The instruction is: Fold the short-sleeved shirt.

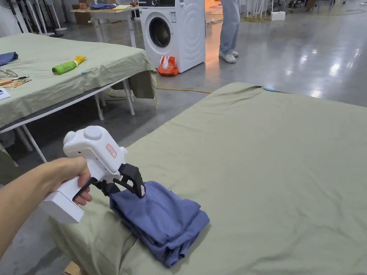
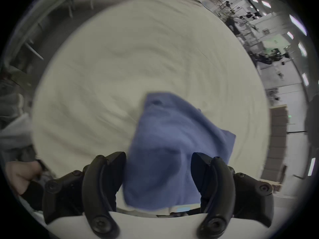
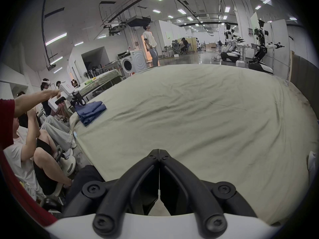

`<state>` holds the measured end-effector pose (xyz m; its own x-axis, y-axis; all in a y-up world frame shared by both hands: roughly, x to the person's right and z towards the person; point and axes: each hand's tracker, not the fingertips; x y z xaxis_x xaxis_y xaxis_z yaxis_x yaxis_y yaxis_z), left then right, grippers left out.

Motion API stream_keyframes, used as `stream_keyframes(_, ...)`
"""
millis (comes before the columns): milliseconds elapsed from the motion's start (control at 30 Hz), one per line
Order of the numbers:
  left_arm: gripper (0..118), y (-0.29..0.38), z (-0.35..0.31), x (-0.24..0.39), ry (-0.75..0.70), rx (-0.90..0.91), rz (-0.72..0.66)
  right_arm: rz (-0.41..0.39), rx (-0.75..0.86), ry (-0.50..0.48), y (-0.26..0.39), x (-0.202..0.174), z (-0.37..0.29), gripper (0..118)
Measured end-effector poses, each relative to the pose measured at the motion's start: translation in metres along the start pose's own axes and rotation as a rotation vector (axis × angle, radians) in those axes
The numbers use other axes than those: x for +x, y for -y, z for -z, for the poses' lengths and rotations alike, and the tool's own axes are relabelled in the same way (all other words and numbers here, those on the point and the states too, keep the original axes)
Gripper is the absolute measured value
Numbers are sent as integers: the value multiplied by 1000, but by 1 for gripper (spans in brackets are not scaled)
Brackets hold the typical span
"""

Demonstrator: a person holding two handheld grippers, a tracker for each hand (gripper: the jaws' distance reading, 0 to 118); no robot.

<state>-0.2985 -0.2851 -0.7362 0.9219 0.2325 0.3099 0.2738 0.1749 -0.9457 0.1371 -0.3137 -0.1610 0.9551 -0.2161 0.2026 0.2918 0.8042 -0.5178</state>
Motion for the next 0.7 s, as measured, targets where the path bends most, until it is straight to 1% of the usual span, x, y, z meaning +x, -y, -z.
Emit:
stream_keyframes(33,89,1,-16,11,-8,32,27,-4,15,-5,-3,-2,-4,3)
stream_keyframes(67,89,5,-40,29,-89,124,103,-10,38,-10,-8,-4,-9,3)
stream_keyframes(100,89,3,-62,24,-118,276,139,-13,58,-19,-12,-5,-14,3)
stream_keyframes(133,89,16,-85,43,-139,413,164,-18,77,-18,-17,-6,-19,3)
stream_keyframes(167,89,34,-110,69,-138,544,226,-25,104,-7,-23,-8,-27,3)
stream_keyframes(200,89,64,-132,97,-97,678,295,-30,148,9,-29,-9,-37,3)
stream_keyframes(233,89,81,-144,100,-87,779,349,-23,184,15,-33,-9,-46,3)
stream_keyframes(267,89,115,-158,126,-68,885,402,-20,227,39,-37,-9,-60,3)
stream_keyframes(333,89,179,-170,171,-23,1100,466,-17,290,130,-43,-7,-85,3)
stream_keyframes(367,88,225,-170,197,32,1173,483,-22,329,161,-44,-5,-100,3)
stream_keyframes(400,88,255,-166,216,63,1260,476,-25,362,215,-45,-3,-114,3)
stream_keyframes(433,86,281,-162,232,114,1303,464,-32,377,283,-47,-2,-126,3)
stream_keyframes(467,78,304,-155,247,170,1327,498,-45,389,330,-37,27,-148,3)
stream_keyframes(500,46,336,-149,271,206,1377,528,-53,418,355,-34,35,-163,3)
stream_keyframes(533,0,350,-143,288,200,1391,525,-49,439,383,-33,38,-176,3)
stream_keyframes(567,0,376,-173,292,56,1431,475,-49,450,420,-32,42,-187,3)
stream_keyframes(600,0,391,-185,301,113,1381,468,-61,464,452,-30,47,-197,3)
stream_keyframes(633,0,387,-133,321,179,1335,480,-67,479,484,-28,50,-205,3)
stream_keyframes(667,0,396,-127,333,209,1319,487,-70,494,514,-27,53,-213,3)
stream_keyframes(700,0,404,-124,339,174,1327,458,-71,498,534,-27,57,-219,3)
